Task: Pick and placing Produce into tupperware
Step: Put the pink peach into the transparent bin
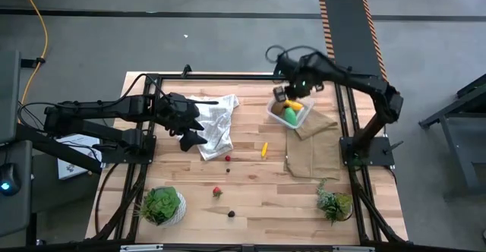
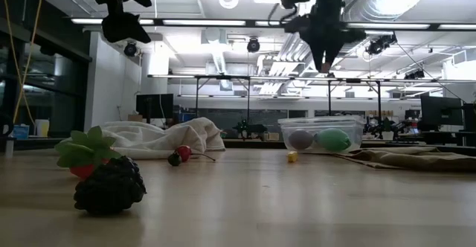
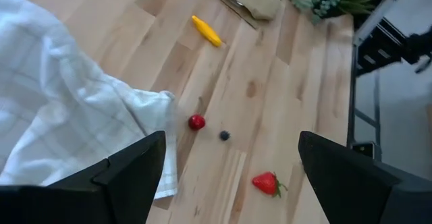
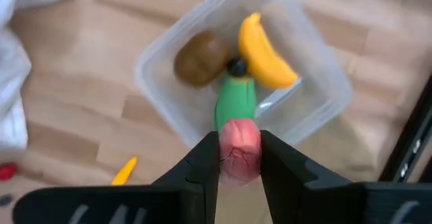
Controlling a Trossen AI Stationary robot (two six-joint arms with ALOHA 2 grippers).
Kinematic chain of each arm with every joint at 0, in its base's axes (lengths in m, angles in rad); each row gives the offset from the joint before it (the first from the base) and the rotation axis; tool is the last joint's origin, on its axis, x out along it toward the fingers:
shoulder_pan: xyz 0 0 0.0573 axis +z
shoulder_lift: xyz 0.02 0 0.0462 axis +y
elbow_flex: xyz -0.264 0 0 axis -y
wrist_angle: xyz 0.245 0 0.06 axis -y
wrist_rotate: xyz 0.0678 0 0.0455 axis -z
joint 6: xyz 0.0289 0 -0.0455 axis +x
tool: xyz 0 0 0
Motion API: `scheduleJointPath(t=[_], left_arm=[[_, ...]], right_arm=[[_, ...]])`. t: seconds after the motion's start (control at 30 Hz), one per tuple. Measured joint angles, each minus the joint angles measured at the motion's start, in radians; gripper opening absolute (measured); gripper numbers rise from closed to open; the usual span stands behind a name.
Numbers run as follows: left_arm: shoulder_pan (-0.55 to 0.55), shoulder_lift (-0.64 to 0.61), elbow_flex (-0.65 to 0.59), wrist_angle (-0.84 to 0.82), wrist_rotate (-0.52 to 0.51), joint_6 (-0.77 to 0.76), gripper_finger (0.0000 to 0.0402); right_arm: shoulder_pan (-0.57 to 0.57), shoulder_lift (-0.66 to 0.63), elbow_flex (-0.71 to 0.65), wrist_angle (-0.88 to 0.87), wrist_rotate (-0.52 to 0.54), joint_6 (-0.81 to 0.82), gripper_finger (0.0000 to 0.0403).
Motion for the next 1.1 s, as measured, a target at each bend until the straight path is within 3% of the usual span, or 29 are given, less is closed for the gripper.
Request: scheduleJointPath(t=[0.23,0.57,0.93,1.1], left_arm=[[0.000,0.000,0.000,-0.001,-0.020,-0.066,0.0328],[0.000,0.000,0.000,-0.002,-0.062,-0.113,0.0328],[0.000,0.000,0.000,-0.001,-0.147,-0.114,0.0328],[0.000,0.000,0.000,0.003,-0.151,-0.114,0.0328]], right_arm=[[-0.149,0.000,-0.140,0.163,-0.107,-0.134,0.0076],[-0.161,0.001,-0.387,0.374,-0.140,-0.162,0.0076],[-0.161,0.002,-0.423,0.494,-0.139,-0.187,0.0076],[-0.161,0.002,-0.423,0.513,-0.153,-0.191,0.0103]])
